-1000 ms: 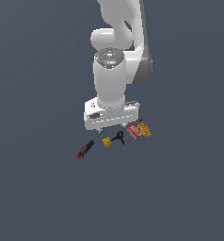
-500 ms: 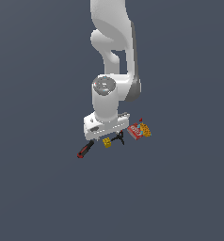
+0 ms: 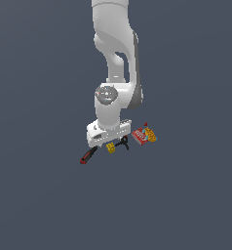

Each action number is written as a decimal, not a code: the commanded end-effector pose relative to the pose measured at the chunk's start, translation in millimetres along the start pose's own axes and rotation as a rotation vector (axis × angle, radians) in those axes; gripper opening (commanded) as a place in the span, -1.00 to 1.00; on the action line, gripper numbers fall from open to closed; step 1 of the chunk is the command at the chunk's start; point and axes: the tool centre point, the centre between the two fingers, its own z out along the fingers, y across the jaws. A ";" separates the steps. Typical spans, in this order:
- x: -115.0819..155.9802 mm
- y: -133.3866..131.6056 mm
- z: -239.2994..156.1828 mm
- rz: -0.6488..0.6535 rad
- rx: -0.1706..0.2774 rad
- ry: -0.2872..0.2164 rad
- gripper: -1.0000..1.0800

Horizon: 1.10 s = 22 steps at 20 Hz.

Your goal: Pick up a designated object from a clutter of objects.

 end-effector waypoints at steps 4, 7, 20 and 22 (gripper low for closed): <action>0.1 0.0 4.6 0.000 0.000 0.001 0.92; -0.3 -0.3 14.4 -0.001 0.000 0.001 0.92; -0.5 0.0 51.1 -0.003 -0.001 0.001 -1.00; -0.5 0.0 51.1 -0.003 -0.001 0.001 -1.00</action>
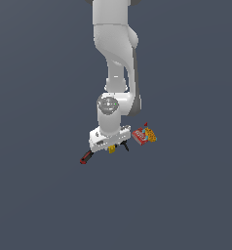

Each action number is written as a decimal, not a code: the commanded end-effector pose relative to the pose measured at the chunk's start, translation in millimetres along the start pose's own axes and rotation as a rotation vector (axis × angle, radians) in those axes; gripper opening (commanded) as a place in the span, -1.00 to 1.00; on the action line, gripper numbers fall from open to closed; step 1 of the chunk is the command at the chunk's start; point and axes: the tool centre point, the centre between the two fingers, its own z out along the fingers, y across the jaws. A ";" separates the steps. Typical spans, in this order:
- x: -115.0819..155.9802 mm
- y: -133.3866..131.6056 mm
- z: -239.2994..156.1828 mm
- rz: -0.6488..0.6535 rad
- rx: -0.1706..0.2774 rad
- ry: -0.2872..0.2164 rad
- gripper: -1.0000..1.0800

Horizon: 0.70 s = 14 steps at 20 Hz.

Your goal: Pick up a designated object from a clutter of objects.

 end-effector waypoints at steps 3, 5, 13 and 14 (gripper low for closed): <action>-3.2 2.0 7.1 0.007 0.002 -0.008 -1.00; -3.2 2.0 7.1 0.007 0.002 -0.008 -1.00; -0.6 1.0 -6.0 0.001 -0.001 0.001 -1.00; -0.9 1.1 -8.7 0.001 -0.001 0.001 -1.00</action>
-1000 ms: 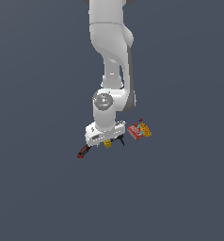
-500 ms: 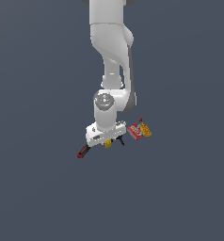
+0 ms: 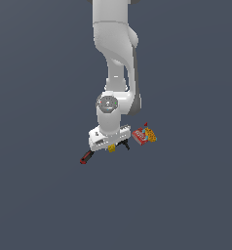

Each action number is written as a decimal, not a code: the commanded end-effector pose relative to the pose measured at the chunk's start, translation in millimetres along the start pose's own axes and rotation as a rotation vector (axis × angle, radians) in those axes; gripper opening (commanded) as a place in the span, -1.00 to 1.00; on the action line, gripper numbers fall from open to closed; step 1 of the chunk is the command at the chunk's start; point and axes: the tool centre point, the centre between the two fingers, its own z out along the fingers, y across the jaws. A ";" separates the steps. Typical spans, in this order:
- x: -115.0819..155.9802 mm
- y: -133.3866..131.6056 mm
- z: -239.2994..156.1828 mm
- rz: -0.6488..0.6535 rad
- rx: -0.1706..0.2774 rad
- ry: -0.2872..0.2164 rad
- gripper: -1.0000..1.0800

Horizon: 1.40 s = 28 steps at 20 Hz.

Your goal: Pick up a designated object from a clutter of objects.

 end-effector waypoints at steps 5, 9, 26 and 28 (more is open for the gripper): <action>-2.0 1.5 -23.9 0.000 0.000 0.001 -1.00; -4.6 2.9 -49.4 0.001 0.000 0.000 -1.00; -19.4 13.2 -216.0 0.003 0.002 -0.003 -1.00; -20.9 14.6 -236.1 0.004 0.002 -0.003 -1.00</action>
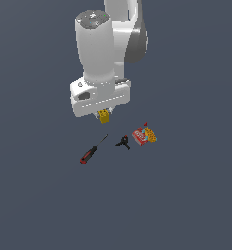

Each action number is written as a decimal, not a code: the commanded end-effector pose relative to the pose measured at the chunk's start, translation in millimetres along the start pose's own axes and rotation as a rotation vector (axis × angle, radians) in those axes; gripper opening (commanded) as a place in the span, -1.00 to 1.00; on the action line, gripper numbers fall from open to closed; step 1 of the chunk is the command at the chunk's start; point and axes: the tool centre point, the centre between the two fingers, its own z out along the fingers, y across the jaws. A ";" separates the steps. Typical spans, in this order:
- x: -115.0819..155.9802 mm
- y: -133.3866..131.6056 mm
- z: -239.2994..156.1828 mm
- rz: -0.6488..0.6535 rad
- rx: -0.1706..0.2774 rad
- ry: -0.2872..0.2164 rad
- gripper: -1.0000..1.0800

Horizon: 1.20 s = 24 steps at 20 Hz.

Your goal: Pick up a designated object from a clutter of objects.

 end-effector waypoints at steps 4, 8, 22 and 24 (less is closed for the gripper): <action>-4.6 3.5 -55.7 0.001 0.001 -0.001 -1.00; -7.1 6.6 -95.4 0.001 0.001 -0.002 -1.00; -9.4 14.9 -182.0 0.003 0.001 -0.004 -1.00; -9.2 15.5 -186.3 0.003 0.001 -0.004 -1.00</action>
